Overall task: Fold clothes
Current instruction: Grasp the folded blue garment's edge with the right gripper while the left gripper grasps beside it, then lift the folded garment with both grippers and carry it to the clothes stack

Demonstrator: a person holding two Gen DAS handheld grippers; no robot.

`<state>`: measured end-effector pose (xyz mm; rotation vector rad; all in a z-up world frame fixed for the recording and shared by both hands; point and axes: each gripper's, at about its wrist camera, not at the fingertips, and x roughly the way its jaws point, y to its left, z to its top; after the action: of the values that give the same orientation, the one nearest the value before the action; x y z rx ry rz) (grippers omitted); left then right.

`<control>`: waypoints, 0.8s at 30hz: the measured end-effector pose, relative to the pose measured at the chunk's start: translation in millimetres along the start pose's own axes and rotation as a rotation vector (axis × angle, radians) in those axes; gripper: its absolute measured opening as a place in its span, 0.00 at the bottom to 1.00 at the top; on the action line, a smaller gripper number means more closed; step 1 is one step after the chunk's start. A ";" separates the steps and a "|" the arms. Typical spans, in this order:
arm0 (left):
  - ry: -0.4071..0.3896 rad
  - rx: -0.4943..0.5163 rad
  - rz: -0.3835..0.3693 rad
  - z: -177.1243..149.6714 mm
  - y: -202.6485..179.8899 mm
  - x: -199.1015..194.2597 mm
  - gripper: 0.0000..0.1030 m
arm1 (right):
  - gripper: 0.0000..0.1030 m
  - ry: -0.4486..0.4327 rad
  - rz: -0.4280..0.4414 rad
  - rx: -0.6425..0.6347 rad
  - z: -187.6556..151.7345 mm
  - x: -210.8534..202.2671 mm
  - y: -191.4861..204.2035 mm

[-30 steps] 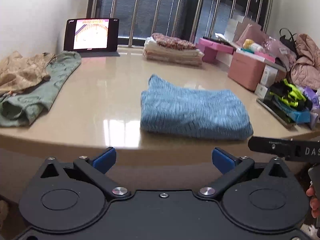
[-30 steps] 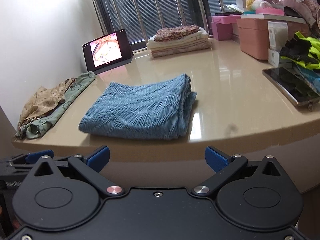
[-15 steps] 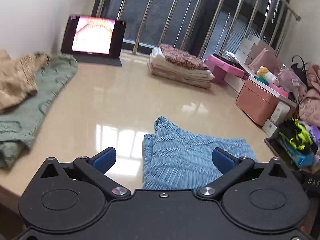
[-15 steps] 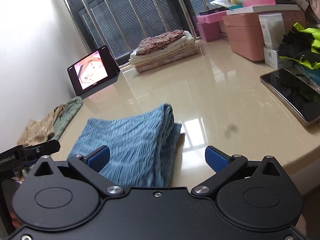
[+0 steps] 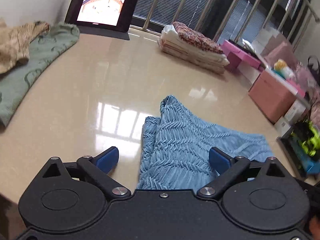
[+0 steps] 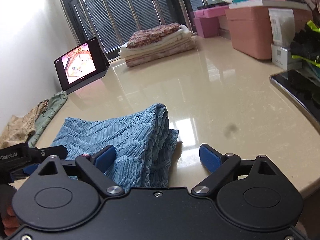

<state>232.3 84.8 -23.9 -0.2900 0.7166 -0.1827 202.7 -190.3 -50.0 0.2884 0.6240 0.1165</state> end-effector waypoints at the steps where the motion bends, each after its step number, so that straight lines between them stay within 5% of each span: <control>1: -0.004 0.013 0.004 -0.9 -1.6 0.6 0.93 | 0.90 -0.005 -0.005 -0.013 -1.2 0.6 2.0; 4: -0.010 0.065 0.029 -3.8 -9.4 3.8 0.93 | 0.90 -0.016 -0.011 -0.034 -3.3 2.6 7.0; 8: -0.007 0.116 0.055 -5.2 -19.6 8.5 0.93 | 0.66 -0.017 0.012 -0.046 -3.4 4.8 12.6; 12: 0.015 0.112 0.031 -2.9 -23.6 10.2 0.90 | 0.62 -0.016 0.019 -0.057 -4.7 5.1 16.7; 24: 0.093 0.080 -0.123 0.7 -24.6 12.3 0.36 | 0.34 0.027 0.147 0.016 -1.1 3.0 3.3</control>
<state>240.3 58.4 -23.0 -0.2508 0.7825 -0.3427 204.4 -186.4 -51.5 0.3491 0.6304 0.2570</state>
